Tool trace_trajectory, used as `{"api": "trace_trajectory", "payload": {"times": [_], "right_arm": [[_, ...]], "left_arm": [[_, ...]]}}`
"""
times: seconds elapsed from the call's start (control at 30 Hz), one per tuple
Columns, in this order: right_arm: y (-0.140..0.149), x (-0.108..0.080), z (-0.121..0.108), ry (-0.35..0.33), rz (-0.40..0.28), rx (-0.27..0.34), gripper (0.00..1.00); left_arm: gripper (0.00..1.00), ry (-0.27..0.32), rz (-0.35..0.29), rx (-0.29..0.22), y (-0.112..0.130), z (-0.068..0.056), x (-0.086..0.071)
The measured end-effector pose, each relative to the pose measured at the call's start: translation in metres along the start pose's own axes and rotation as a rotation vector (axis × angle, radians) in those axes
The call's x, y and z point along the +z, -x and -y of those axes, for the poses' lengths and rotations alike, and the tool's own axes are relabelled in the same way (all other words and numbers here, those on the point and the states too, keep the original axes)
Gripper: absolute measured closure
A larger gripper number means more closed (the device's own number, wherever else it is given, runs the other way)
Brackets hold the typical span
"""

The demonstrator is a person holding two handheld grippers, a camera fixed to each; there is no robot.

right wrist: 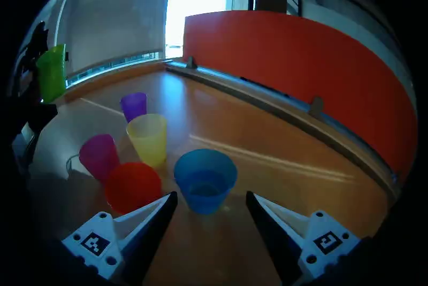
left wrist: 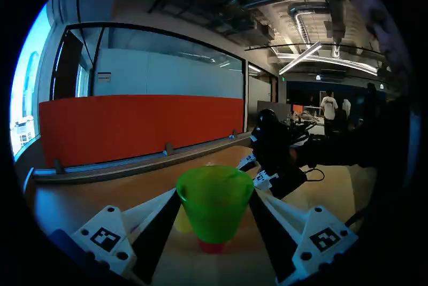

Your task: Pour water

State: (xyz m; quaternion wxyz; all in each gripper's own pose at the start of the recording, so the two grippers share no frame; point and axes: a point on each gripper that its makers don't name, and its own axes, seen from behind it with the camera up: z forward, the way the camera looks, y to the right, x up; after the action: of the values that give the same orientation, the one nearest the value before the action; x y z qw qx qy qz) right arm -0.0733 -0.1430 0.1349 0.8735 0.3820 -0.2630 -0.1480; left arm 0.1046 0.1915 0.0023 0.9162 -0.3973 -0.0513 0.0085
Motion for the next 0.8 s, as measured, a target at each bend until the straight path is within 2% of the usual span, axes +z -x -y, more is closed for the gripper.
{"api": "trace_trajectory", "payload": {"times": [0.4, 0.8], "right_arm": [[-0.003, 0.023, 0.003, -0.022, 0.002, 0.004, 0.01], [-0.005, 0.035, 0.002, -0.028, -0.007, 0.011, 0.01]], "left_arm": [[0.13, -0.003, 0.007, -0.006, 0.004, 0.005, 0.001], [0.13, -0.007, 0.010, -0.013, 0.008, 0.009, 0.001]]}}
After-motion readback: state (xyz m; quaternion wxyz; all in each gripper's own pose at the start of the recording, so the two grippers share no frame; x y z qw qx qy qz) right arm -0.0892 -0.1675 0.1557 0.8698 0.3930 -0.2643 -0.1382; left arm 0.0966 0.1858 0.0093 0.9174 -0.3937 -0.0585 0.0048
